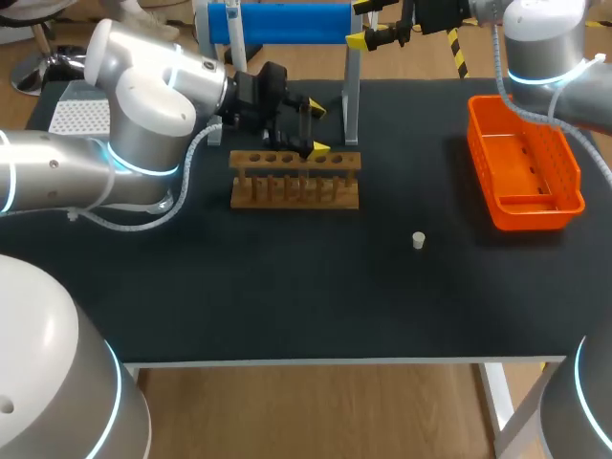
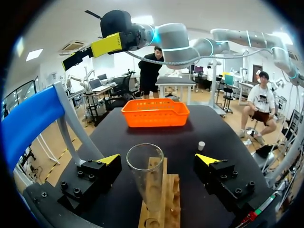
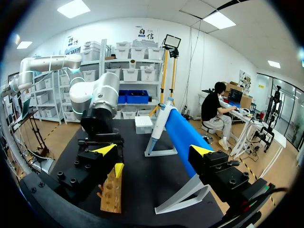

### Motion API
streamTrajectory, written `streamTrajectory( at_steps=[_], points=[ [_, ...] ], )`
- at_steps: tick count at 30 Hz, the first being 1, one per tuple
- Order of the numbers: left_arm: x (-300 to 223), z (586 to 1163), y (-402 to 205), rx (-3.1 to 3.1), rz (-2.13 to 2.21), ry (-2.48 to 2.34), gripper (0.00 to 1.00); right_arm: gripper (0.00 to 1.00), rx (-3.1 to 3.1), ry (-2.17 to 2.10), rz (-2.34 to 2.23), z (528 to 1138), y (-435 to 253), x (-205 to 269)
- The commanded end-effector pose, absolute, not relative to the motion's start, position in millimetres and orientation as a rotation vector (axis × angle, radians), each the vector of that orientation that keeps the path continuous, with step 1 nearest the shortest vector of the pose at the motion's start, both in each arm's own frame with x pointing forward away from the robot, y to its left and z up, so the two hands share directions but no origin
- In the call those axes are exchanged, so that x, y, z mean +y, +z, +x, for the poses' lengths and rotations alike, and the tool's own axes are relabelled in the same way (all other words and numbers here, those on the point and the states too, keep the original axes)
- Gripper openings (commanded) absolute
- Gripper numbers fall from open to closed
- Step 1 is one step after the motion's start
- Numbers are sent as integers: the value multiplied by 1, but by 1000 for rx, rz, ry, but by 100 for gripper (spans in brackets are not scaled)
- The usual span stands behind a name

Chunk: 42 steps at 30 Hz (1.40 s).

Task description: Invert the test tube, pick up the pipette, mount the tip to pipette, aspirate from beaker and dispense into the tube, eject the tip, return the pipette, and cap with the stopper.

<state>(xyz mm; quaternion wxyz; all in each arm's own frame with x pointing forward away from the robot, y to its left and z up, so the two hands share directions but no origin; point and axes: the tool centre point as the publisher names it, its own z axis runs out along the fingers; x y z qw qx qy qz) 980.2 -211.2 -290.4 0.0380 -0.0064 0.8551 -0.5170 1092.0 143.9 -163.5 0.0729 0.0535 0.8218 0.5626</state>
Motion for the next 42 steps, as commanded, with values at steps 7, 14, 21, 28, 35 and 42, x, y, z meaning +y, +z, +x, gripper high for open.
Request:
streamTrajectory(
  at_steps=[7, 14, 21, 28, 35, 42],
  points=[
    [-212, 984, -296, 2623, -9, -1600, 100, 100, 2473, 1689, 159, 1093, -163, 143],
    [-212, 985, -296, 2625, -1, -1600, 100, 100, 2473, 1689, 159, 1093, -163, 143],
    [-211, 986, -293, 2624, 10, -1597, 100, 100, 2473, 1689, 159, 1093, -163, 143],
    [-211, 986, -293, 2624, 10, -1597, 100, 100, 2473, 1689, 159, 1093, -163, 143],
    [-211, 986, -293, 2624, 10, -1597, 100, 100, 2473, 1689, 159, 1093, -163, 143],
    [-211, 986, -293, 2624, 10, -1597, 100, 100, 2473, 1689, 159, 1093, -163, 143]
  ],
)
